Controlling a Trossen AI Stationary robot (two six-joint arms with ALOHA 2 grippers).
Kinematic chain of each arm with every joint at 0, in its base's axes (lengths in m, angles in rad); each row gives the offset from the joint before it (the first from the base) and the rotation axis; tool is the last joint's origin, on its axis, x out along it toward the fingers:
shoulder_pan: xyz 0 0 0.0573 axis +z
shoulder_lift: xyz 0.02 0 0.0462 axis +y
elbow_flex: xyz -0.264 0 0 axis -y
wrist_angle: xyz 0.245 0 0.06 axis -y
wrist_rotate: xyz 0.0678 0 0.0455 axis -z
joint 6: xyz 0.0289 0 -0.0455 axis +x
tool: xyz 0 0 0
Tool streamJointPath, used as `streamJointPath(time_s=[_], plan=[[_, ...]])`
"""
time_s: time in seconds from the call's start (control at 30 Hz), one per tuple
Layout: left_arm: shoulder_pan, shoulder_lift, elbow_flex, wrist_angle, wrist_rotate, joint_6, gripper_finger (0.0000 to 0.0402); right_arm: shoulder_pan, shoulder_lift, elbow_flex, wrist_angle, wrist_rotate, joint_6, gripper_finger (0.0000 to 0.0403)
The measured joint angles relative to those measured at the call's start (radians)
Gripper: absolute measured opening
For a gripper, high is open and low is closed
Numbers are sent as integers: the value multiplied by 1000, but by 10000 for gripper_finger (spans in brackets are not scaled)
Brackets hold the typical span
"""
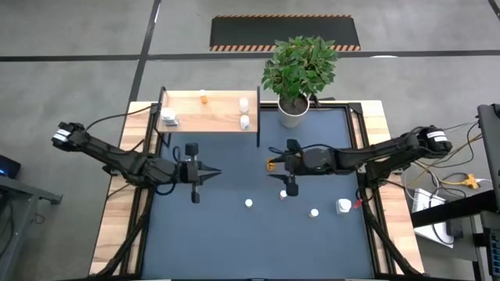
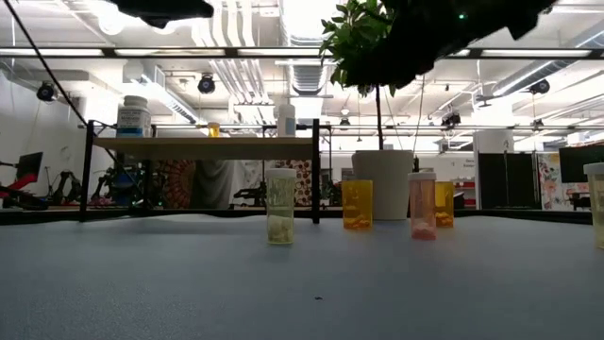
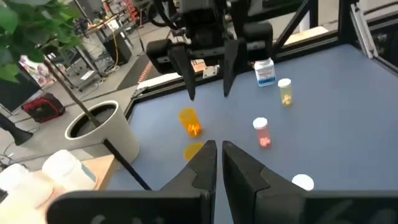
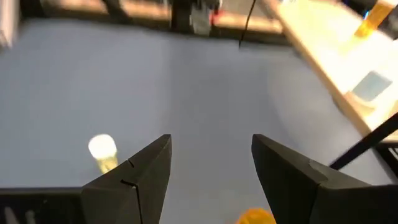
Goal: Pick and place medicine bottles onto shelf by color
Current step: Put the left orange pill bottle on the shelf
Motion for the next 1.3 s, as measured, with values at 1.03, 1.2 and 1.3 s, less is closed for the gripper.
streamJointPath(time_s=[1.03,1.2,1.3], plan=[[1,-226,-133,54,-3,54,8,-148,480,472,-750,-5,-123,169],[1,-227,-133,52,-3,59,8,-151,474,471,-747,-5,-136,113],[1,-227,-133,53,-3,63,8,-151,471,471,-748,-13,-147,79]])
